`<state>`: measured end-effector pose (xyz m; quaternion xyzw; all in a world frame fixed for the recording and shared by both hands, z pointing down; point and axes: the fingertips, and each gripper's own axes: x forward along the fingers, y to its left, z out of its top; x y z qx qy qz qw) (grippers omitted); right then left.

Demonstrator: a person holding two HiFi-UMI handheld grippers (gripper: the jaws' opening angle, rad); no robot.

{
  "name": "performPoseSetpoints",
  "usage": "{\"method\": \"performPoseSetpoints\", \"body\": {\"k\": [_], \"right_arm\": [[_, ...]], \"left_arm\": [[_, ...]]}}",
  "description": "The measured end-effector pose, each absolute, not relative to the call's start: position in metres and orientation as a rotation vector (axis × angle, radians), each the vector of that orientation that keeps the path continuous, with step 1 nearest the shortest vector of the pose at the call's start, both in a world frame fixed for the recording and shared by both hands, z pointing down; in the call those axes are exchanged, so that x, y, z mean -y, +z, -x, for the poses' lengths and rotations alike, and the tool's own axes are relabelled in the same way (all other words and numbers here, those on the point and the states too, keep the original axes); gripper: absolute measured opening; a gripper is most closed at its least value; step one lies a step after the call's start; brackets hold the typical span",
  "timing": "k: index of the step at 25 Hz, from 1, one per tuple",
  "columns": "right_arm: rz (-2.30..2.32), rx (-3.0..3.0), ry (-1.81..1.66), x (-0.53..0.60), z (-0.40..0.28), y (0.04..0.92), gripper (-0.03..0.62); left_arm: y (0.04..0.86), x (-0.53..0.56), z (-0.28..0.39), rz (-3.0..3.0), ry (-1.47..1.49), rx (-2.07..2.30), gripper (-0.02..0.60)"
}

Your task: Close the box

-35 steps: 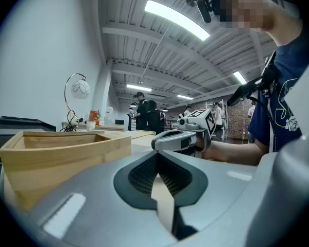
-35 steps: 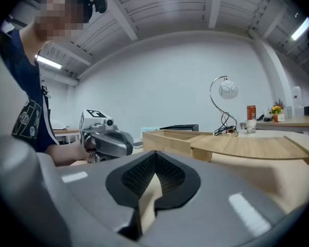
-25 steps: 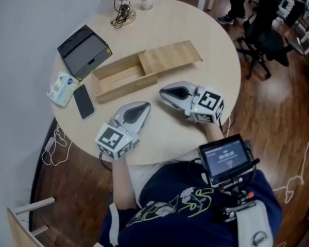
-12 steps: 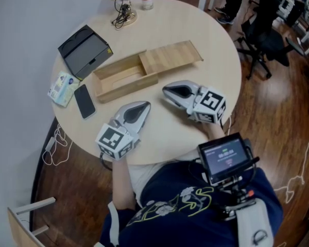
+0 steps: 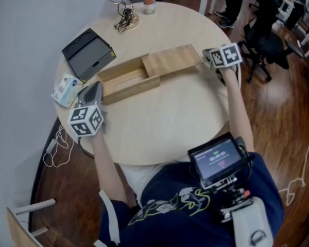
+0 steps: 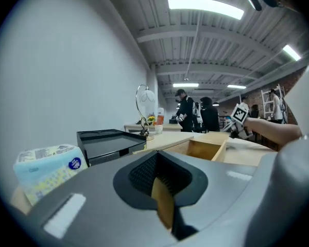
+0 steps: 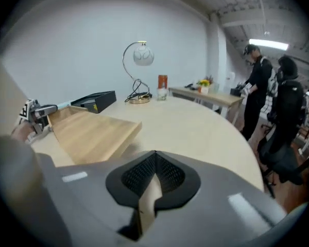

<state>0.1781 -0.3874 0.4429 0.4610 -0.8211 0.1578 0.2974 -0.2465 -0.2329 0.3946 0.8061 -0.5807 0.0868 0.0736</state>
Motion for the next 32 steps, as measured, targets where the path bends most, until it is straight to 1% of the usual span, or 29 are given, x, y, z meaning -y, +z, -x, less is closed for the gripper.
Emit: {"method": "performPoseSetpoints", "body": {"k": [3, 8, 15, 18, 22, 24, 25, 27, 29, 32], "right_arm": [[-1.139, 2.271, 0.56, 0.382, -0.142, 0.457, -0.006], [-1.103, 2.386, 0.595, 0.366, -0.098, 0.448, -0.006], [-0.792, 2.546, 0.478, 0.314, 0.032, 0.437, -0.006], [-0.868, 2.525, 0.318, 0.315, 0.037, 0.435, -0.006], [-0.839, 2.683, 0.284, 0.295, 0.018, 0.414, -0.006], [-0.672, 2.871, 0.292, 0.261, 0.021, 0.394, -0.005], [-0.563, 2.97, 0.299, 0.24, 0.024, 0.383, -0.005], [-0.381, 3.107, 0.299, 0.203, 0.027, 0.368, -0.005], [-0.324, 3.096, 0.275, 0.181, 0.027, 0.378, -0.005], [-0.422, 2.949, 0.154, 0.175, 0.025, 0.411, -0.006]], "left_arm": [[0.396, 0.233, 0.246, -2.42, 0.199, 1.754, 0.0], [0.396, 0.235, 0.247, -2.421, 0.164, 1.756, 0.0], [0.394, 0.234, 0.246, -2.403, 0.163, 1.781, 0.0], [0.392, 0.234, 0.245, -2.412, 0.147, 1.79, 0.0], [0.377, 0.219, 0.236, -2.514, 0.269, 1.876, 0.0], [0.355, 0.197, 0.207, -2.643, 0.271, 1.869, 0.0], [0.344, 0.184, 0.182, -2.731, 0.22, 1.797, 0.0], [0.338, 0.161, 0.122, -2.887, 0.075, 1.507, 0.0], [0.362, 0.146, 0.071, -2.936, 0.025, 1.154, 0.002], [0.407, 0.141, 0.036, -2.903, 0.185, 0.871, 0.001]]}}
